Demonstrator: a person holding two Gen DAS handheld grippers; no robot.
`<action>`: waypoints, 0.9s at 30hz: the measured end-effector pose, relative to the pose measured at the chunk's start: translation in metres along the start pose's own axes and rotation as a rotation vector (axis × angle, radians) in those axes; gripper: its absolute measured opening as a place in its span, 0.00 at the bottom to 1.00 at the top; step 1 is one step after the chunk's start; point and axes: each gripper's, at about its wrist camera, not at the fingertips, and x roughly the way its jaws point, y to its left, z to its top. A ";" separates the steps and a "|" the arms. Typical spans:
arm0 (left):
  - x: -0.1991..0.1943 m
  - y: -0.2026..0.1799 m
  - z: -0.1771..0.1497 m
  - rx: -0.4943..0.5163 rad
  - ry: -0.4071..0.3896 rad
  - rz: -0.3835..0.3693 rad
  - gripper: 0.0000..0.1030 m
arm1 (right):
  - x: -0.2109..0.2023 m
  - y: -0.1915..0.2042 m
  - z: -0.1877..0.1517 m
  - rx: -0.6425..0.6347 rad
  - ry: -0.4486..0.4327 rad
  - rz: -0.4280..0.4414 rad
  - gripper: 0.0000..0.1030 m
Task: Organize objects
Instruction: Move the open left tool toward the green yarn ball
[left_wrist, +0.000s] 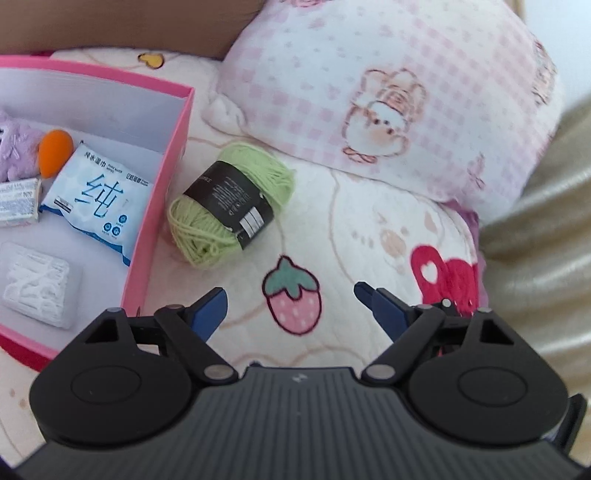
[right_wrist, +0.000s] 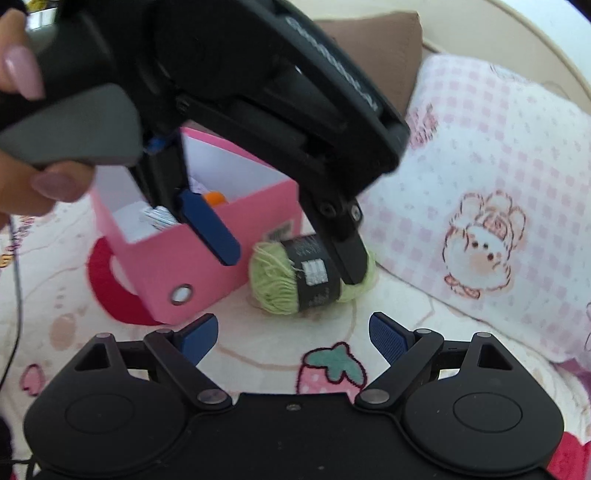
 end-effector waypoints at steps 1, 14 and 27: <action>0.004 0.001 0.003 -0.008 -0.004 0.003 0.79 | 0.006 -0.003 -0.001 0.008 0.001 -0.005 0.89; 0.038 -0.018 0.045 0.226 0.027 0.105 0.48 | 0.058 -0.017 0.000 0.012 0.041 -0.011 0.89; 0.059 -0.023 0.076 0.514 0.068 0.181 0.45 | 0.093 -0.043 -0.005 0.676 0.105 0.182 0.89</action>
